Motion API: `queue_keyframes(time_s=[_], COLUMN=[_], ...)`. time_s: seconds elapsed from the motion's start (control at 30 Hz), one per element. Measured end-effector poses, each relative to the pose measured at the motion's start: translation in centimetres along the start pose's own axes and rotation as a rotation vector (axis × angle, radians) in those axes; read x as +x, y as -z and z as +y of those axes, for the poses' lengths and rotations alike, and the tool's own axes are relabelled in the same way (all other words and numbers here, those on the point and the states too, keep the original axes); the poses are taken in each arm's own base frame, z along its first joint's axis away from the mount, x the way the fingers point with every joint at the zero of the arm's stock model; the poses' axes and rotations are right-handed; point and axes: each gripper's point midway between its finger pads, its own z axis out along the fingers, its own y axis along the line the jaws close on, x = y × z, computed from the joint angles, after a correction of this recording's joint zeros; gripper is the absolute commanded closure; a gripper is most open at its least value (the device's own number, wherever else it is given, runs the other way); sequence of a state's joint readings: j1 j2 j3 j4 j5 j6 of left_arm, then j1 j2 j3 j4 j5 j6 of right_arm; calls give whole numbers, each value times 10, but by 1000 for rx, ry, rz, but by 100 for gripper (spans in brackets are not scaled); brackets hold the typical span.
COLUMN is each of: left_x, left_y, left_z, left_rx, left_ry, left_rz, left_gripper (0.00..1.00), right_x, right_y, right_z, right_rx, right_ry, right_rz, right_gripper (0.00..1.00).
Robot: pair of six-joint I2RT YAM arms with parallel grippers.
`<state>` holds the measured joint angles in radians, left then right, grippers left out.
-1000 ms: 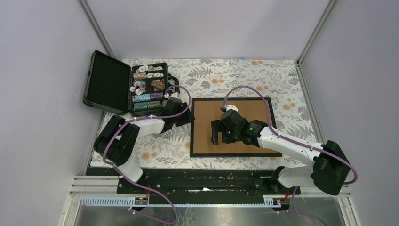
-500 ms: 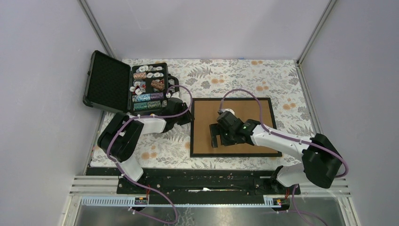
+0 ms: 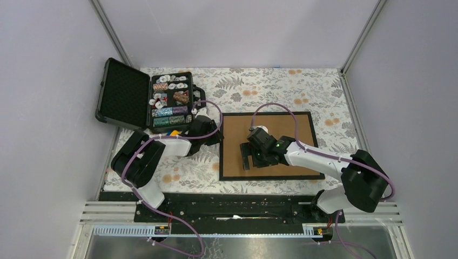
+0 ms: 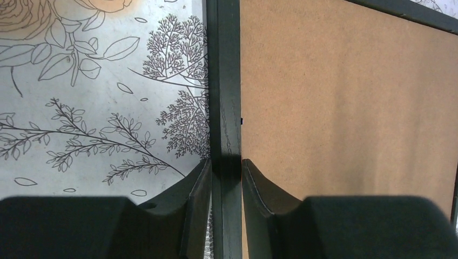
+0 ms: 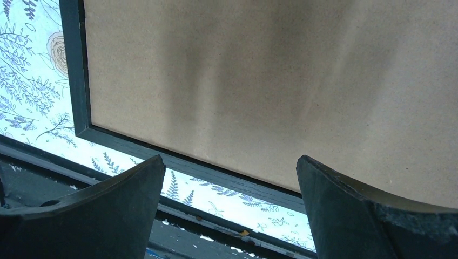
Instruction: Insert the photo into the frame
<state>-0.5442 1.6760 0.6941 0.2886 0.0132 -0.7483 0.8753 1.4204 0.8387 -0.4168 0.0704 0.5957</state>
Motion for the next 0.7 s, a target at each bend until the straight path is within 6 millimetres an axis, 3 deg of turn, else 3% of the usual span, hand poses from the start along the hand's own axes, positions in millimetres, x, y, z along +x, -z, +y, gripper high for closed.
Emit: queue_keyframes(time_s=[0.27, 0.57, 0.7], left_x=[8, 20, 20], left_y=[3, 14, 15], left_z=[-1, 0, 1], left_rx=[12, 48, 55], left_ry=[30, 100, 120], left_rz=[-30, -60, -75], left_gripper=[88, 98, 100], right_x=[-10, -22, -23], right_y=[-6, -43, -52], right_z=[9, 49, 59], right_rx=[9, 37, 59], right_ry=[-39, -153, -195], right_rz=[-14, 36, 61], right_gripper=[2, 37, 41])
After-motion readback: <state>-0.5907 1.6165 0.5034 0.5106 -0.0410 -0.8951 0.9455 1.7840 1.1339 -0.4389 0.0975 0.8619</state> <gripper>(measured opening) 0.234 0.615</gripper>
